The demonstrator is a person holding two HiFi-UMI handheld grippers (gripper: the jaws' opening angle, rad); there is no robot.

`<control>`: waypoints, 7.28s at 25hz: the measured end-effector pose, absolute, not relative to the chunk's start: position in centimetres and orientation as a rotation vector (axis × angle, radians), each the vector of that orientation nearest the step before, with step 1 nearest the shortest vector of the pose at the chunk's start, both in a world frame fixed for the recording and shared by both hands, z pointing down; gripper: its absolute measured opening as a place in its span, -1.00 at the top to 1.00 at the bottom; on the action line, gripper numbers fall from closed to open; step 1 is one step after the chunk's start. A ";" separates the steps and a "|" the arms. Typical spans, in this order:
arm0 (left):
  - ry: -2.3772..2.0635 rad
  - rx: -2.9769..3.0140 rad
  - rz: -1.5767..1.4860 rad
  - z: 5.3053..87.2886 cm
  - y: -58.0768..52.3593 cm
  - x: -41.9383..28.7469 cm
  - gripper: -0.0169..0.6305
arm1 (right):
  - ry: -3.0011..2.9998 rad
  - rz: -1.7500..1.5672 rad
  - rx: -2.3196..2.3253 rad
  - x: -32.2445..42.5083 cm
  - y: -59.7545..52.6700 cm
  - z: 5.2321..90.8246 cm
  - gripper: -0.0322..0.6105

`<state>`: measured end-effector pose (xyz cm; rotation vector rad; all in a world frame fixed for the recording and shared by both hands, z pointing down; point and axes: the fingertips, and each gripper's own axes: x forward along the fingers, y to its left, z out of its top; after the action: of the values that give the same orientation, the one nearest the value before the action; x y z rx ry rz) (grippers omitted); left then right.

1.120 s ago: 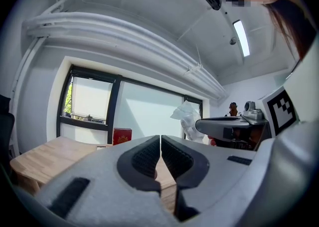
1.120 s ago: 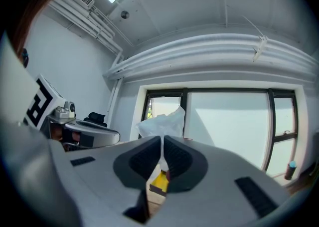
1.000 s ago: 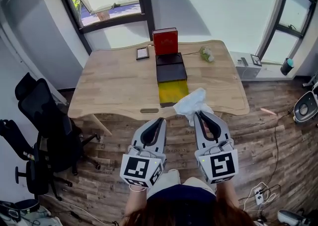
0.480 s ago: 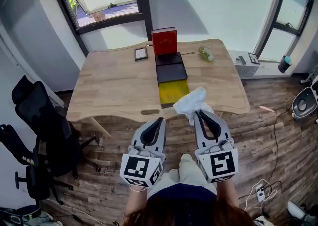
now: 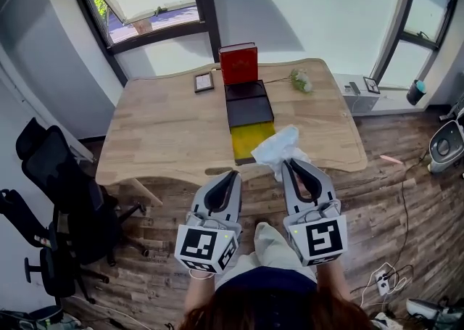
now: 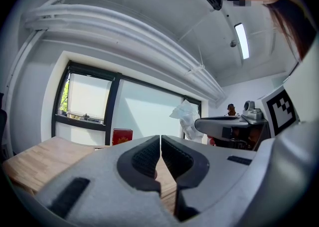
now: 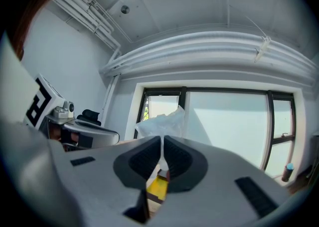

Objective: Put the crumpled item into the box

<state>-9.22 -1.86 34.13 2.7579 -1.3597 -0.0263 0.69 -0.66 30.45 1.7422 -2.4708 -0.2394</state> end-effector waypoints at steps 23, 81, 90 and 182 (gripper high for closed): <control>-1.330 2.766 0.007 34.4 -11.1 -6.6 0.86 | -2.451 -0.162 1.738 3.1 -9.9 32.0 0.79; -1.436 2.618 0.045 37.6 -24.8 -5.5 0.86 | -2.274 -0.028 1.210 2.3 -25.3 49.2 0.79; -1.459 2.590 0.055 38.1 -25.7 -6.3 0.86 | -2.237 -0.026 1.103 1.0 -25.6 52.8 0.79; -1.526 2.523 0.127 39.4 -26.3 -8.5 0.86 | -2.128 0.225 0.835 -1.5 -28.2 64.7 0.70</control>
<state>-8.48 -26.34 39.38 2.5233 -1.5257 0.1266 -1.46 -28.18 64.68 0.8347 -2.1276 0.2253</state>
